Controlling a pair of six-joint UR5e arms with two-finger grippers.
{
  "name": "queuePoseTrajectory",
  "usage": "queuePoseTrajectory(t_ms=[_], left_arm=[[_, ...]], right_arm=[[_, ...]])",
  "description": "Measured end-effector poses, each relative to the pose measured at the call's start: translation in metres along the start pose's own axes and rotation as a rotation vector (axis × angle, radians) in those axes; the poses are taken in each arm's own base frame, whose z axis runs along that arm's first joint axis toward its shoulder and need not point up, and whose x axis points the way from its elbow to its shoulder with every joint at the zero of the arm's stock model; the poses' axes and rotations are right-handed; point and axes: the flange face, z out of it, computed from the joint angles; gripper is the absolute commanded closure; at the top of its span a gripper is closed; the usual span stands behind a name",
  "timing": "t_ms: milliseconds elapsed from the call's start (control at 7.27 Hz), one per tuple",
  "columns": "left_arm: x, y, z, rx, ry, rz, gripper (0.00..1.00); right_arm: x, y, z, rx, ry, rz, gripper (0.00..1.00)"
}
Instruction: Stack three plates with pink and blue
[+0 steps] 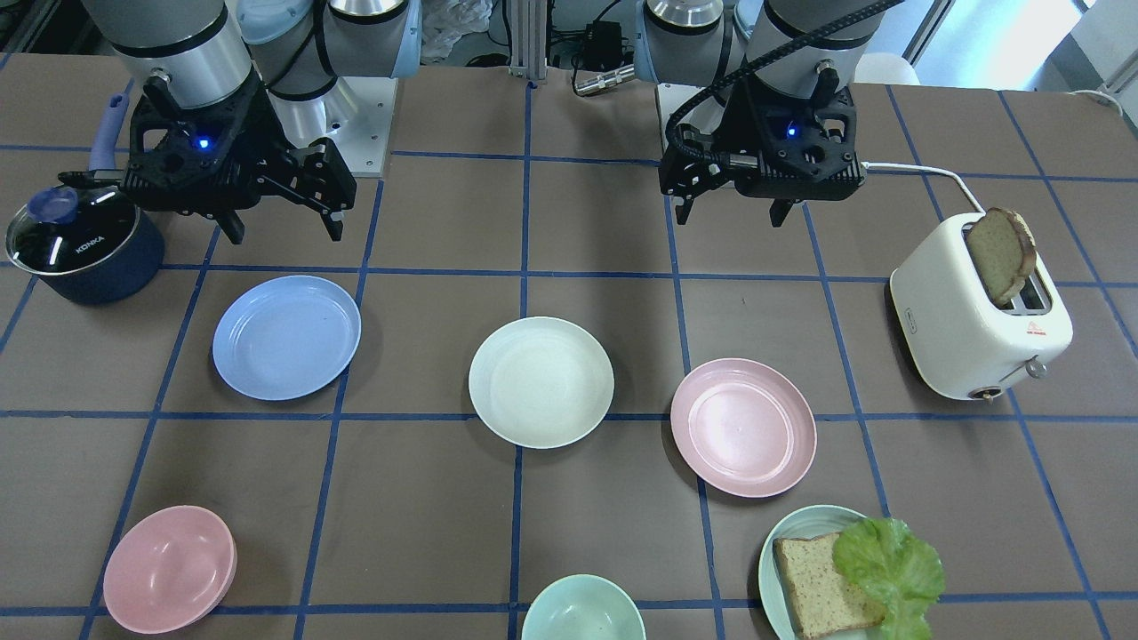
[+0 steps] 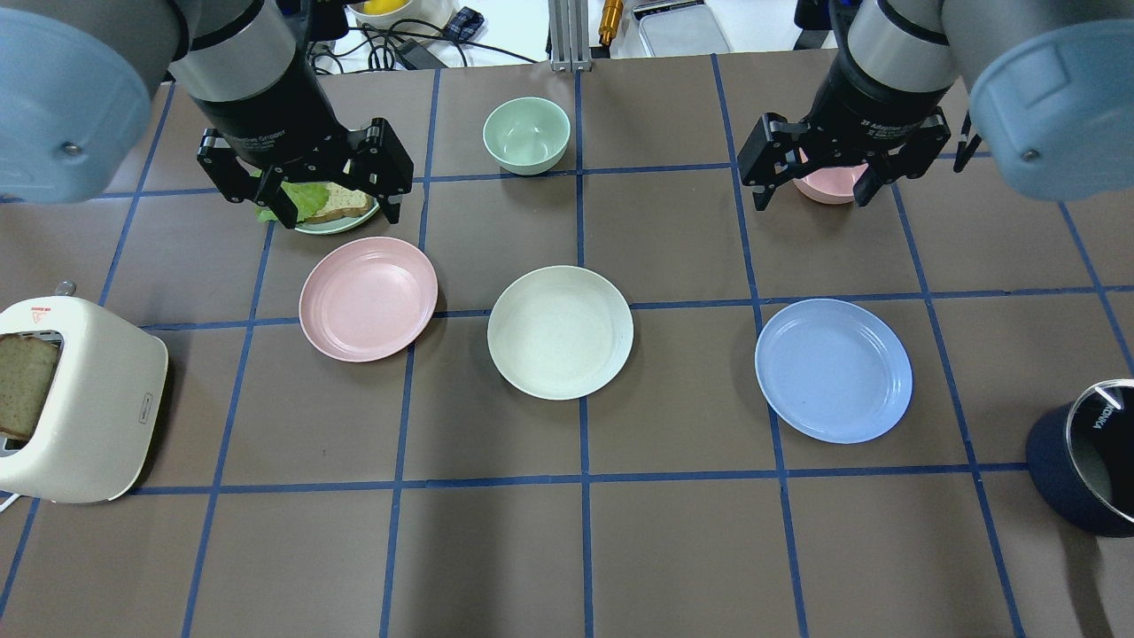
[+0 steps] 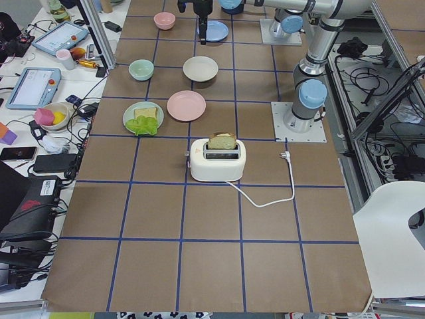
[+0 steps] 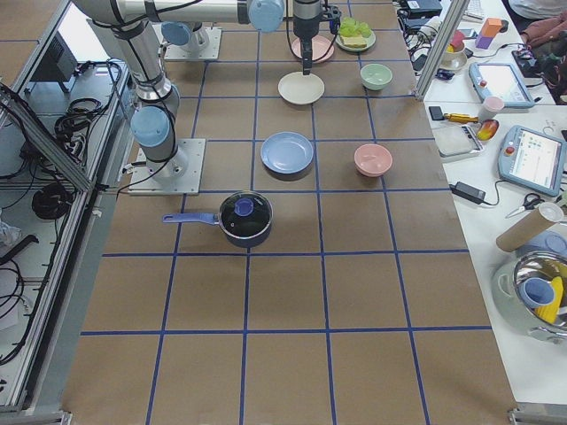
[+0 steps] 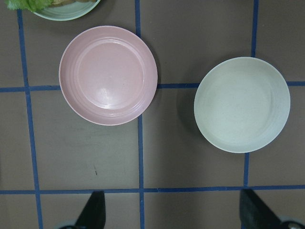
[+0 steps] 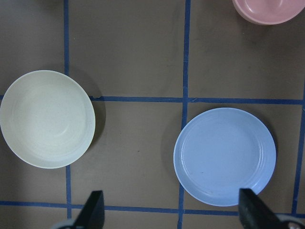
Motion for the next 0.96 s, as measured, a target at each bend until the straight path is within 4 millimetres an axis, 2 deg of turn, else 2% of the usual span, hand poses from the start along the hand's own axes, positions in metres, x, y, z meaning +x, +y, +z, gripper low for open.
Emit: queuePoseTrajectory(t_ms=[688, 963], left_arm=[[0.000, 0.000, 0.000, 0.000, -0.001, -0.002, 0.00], [0.000, 0.000, 0.000, -0.001, -0.002, -0.001, 0.00]], right_arm=[[0.005, 0.001, -0.004, 0.009, 0.038, 0.034, 0.00], [0.014, -0.001, -0.003, 0.004, 0.039, 0.053, 0.00]])
